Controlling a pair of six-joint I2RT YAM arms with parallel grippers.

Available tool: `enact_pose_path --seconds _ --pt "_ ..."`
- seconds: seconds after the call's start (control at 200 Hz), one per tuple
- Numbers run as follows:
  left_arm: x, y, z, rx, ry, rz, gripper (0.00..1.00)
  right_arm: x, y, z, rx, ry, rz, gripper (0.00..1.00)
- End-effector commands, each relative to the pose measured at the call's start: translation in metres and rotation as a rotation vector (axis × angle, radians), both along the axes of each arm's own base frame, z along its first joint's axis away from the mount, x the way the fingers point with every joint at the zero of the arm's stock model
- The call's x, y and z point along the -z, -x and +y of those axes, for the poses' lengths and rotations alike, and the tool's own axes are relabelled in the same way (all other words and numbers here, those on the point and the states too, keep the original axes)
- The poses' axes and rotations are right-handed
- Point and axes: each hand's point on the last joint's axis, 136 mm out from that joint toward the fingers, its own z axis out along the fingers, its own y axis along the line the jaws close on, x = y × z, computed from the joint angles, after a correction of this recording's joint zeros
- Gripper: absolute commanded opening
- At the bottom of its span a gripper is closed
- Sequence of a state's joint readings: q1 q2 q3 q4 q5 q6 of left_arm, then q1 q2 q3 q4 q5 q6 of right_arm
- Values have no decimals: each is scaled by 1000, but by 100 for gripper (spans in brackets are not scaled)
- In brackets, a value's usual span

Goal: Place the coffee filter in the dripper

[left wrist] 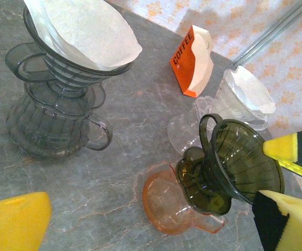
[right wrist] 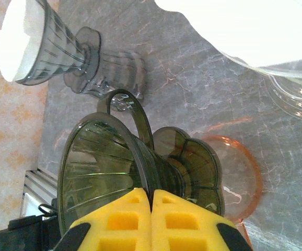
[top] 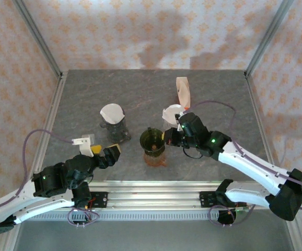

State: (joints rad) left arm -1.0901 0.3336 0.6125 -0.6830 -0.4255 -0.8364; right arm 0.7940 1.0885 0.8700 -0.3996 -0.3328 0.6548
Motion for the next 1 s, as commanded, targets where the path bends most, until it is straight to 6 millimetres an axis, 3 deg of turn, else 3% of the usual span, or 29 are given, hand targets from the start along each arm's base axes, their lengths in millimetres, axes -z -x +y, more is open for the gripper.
enact_pose_path --seconds 0.0,0.596,0.696,0.846,0.991 --pt "1 -1 4 -19 1 -4 99 -6 -6 0 35 -28 -33 0" --pt "2 -1 4 -16 2 -2 99 11 5 -9 48 -16 10 2" --pt "3 -1 3 -16 3 -1 100 15 6 -11 52 -11 21 13" --pt "3 -2 2 -17 -1 0 100 15 7 -12 51 -12 20 46" --pt "5 -2 0 -14 -5 4 99 9 5 -15 58 -5 -2 56"
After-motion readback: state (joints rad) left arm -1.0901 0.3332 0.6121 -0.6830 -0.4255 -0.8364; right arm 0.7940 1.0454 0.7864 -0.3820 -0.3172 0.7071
